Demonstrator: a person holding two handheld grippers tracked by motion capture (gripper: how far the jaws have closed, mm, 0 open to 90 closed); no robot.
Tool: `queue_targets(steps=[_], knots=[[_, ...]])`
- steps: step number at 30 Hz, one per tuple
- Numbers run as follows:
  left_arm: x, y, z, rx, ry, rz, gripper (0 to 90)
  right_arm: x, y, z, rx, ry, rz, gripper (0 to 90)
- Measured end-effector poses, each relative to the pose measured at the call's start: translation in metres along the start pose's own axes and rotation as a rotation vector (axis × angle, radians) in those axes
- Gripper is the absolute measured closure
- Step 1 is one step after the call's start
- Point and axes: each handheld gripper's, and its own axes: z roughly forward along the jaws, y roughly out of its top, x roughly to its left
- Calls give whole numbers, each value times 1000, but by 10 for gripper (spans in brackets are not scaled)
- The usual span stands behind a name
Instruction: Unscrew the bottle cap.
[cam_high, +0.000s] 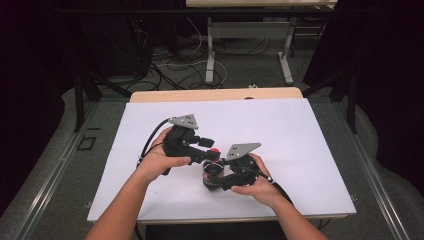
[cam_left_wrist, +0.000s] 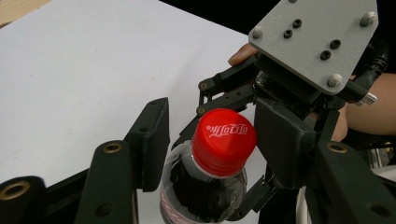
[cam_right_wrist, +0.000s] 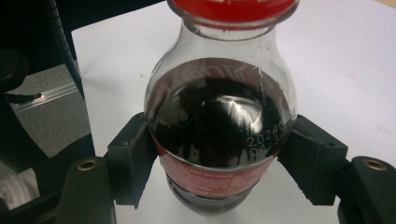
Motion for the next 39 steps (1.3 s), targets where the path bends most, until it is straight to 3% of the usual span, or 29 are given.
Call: queue_targets(steps=[5, 14, 16, 17, 18, 24, 27, 32, 33, 36, 39], knots=[[0, 1, 4, 0, -37, 5, 564, 1, 0, 0, 6, 8, -5, 313], [-9, 3, 14, 1, 27, 22, 610, 1, -1, 0, 20, 5, -3, 313], [-12, 4, 14, -5, 63, 19, 616, 0, -1, 1, 8, -5, 2, 313], [-17, 4, 15, -17, 107, -2, 619, 0, -1, 0, 9, -10, 7, 313], [-17, 4, 15, -17, 107, -2, 620, 0, -1, 0, 9, -10, 7, 313], [-35, 5, 23, -59, 296, -89, 623, -1, -1, 0, 2, -46, 23, 313], [-41, 6, 26, -73, 355, -103, 623, -1, -1, 0, 0, -54, 25, 313], [-39, 7, 25, -82, 349, -109, 610, -2, 0, -1, -5, -53, 20, 313], [-38, 7, 24, -91, 338, -127, 580, -2, 0, -2, -2, -50, 25, 312], [-36, 7, 17, -99, 320, -129, 517, -3, -1, -1, -1, -51, 31, 313], [-33, 8, 9, -90, 279, -106, 460, -4, -2, -1, 0, -49, 41, 313]])
